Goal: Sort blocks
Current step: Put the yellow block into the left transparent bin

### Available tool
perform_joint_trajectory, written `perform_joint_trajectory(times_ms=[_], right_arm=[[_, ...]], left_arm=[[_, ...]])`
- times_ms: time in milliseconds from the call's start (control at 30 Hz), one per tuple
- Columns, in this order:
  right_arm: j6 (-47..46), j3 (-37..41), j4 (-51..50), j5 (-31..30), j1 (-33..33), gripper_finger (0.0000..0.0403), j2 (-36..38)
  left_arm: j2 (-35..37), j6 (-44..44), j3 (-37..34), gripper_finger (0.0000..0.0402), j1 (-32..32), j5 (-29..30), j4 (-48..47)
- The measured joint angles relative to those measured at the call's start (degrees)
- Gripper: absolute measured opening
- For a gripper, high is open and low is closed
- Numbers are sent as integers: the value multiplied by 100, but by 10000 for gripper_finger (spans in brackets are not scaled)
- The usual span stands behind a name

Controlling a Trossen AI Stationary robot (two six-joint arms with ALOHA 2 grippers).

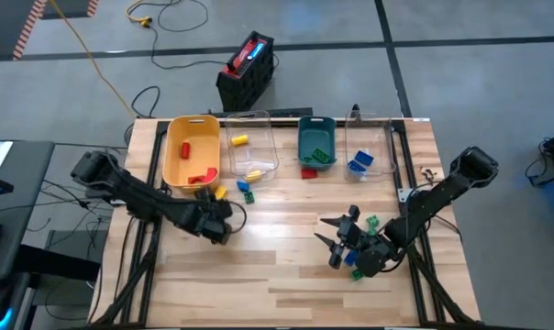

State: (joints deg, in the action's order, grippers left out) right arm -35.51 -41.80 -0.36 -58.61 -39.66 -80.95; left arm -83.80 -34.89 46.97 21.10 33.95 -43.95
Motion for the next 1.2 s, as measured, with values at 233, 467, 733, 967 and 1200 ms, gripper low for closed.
perform_joint_trajectory(times_ms=[233,467,733,967,1200], right_arm=[[2,-1,-2,2,0,230,0],[2,-1,4,2,-9,230,0],[20,-3,44,2,-9,230,2],[17,-3,55,17,-11,230,2],[17,-3,66,22,-11,230,2]], left_arm=[[472,-159,-344,249,-625,-184,231],[326,-161,-489,249,-1132,-395,449],[311,-53,-489,249,-1390,-558,566],[309,15,-515,249,-1399,-839,602],[325,-9,-836,249,-1397,-817,874]])
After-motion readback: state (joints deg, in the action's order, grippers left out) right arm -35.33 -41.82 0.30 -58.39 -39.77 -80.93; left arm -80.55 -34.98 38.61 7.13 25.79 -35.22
